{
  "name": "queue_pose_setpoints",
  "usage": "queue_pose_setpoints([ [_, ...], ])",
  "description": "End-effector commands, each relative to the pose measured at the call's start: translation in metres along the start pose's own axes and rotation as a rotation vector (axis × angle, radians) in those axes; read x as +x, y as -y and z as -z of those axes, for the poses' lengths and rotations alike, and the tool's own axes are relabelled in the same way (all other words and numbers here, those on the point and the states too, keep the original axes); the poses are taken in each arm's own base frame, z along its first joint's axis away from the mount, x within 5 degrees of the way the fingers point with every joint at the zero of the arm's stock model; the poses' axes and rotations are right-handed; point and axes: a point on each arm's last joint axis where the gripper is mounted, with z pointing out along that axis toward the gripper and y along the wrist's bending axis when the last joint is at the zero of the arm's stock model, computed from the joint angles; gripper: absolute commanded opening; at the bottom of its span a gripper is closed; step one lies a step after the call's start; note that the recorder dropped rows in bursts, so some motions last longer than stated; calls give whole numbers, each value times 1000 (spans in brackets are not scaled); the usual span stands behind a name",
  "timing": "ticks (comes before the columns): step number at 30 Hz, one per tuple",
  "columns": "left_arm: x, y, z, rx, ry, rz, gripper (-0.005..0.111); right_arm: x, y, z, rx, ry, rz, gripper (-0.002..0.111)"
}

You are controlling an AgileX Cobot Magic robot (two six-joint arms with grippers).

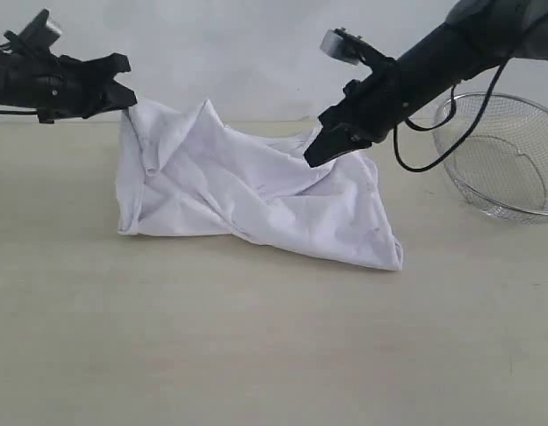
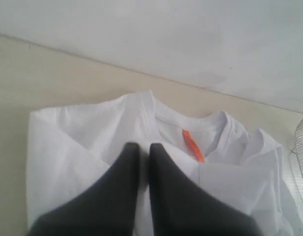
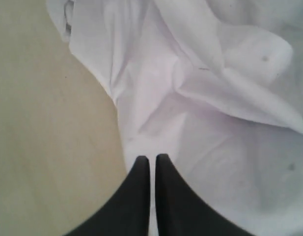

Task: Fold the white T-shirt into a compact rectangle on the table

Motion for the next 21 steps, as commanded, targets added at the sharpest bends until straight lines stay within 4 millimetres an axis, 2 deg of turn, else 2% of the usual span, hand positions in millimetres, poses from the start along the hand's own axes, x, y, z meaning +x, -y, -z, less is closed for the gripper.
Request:
queue_pose_setpoints([
  [1,-13,9,15,-2,29,-66,5,-14,-13,-11,68,38,68,0],
  [4,3,8,0,54,-49,-54,5,-15,-17,-14,66,37,72,0],
  [7,36,-1,-30,91,-167,-21,5,-14,-17,-14,61,33,72,0],
  [9,50,-11,-42,68,-195,-4,15,-14,-18,-14,57,30,72,0],
  [10,52,-16,-45,41,-190,1,28,-14,-18,-14,53,25,72,0],
  [12,49,-26,-46,-33,-157,-10,56,-13,-18,-14,50,14,76,0],
  [13,46,-30,-44,-64,-134,-12,63,-12,-18,-14,52,8,80,0],
  [15,37,-31,-38,-100,-99,-30,63,-11,-17,-14,64,-7,90,0],
  [21,14,-14,-17,-134,-46,-152,58,-11,-16,-14,72,-8,94,0],
])
